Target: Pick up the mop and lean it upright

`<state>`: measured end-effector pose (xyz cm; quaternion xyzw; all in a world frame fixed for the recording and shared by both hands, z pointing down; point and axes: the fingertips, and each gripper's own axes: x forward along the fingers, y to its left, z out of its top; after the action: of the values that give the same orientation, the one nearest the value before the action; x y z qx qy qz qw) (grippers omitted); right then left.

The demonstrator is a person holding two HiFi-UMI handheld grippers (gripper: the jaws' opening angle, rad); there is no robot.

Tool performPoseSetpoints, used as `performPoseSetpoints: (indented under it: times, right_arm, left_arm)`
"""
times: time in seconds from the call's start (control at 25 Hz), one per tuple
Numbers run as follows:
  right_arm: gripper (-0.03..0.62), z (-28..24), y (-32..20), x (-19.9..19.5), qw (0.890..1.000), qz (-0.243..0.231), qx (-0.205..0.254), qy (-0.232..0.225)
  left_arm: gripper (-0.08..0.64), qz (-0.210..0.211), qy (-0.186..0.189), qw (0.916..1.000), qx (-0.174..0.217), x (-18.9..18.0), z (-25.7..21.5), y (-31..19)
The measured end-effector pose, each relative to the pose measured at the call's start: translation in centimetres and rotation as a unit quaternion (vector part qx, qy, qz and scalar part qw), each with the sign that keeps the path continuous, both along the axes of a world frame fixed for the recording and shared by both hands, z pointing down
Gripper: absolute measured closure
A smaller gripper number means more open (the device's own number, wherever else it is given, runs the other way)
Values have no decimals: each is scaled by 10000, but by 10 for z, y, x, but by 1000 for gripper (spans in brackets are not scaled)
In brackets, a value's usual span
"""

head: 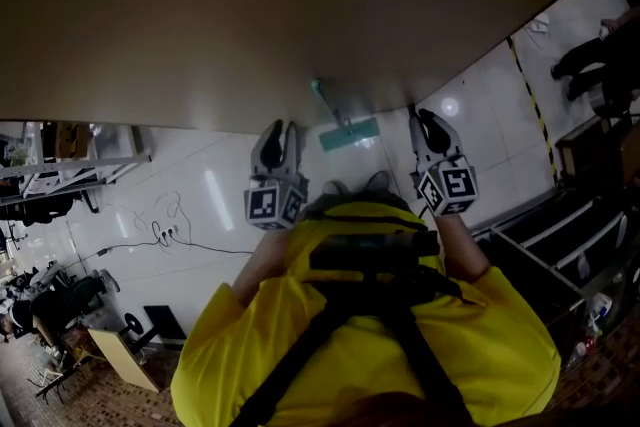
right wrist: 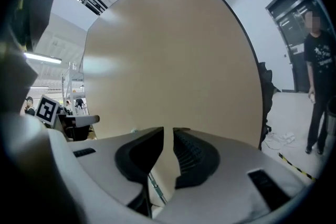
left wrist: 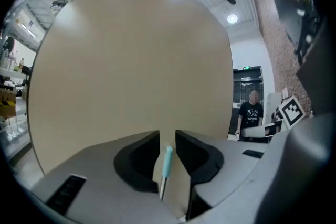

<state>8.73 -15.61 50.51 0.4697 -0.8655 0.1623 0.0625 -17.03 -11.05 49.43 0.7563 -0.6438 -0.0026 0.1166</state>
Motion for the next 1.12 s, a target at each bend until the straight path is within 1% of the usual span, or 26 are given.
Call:
performPoseSetpoints:
  times: [0.04,0.08,0.16,0.24,0.28,0.36,0.4,0.52,0.68,0.96,1.12]
  right_arm:
    - [528,-12,0,-4,9999,-59,127,-45]
    - [528,-26,0,-7,9995,-114,281,-77]
    - [528,-54,2,-10,9980,-175,595,-116]
    - [528,-82,7,-15,9957,-183,882,-200]
    - [529,-94,9,-18,9943,-169,1018,-254]
    - [572,-110,13,-23,9918,-121,1224,-332]
    - [583,-113,14,-25,9913,-111,1266,-342]
    - [583,-111,16,-34,9917,-144,1237,-312]
    - [584,-112,16,-46,9917,-138,1252,-275]
    - [584,-113,18,-53,9917,-136,1248,-279]
    - [584,-109,18,-60,9916,-271,1248,-179]
  left_arm:
    - [485,-64,19,9998,171,-10,-25,8]
    - [553,-142,19,9992,376,-19,-51,15]
    - [558,-158,-75,9966,809,-27,-95,27]
    - [558,-95,-179,9946,1015,-32,-117,37]
    - [558,-82,-208,9945,1024,-35,-120,39]
    - [558,-97,-258,9950,957,-39,-114,39]
    - [558,-108,-283,9955,899,-39,-108,38]
    - [558,-61,-227,9968,758,-37,-97,33]
    - [558,21,-245,9969,754,-43,-97,29]
    - [558,54,-235,9973,699,-49,-94,28]
    - [558,96,-145,9983,557,-49,-85,27]
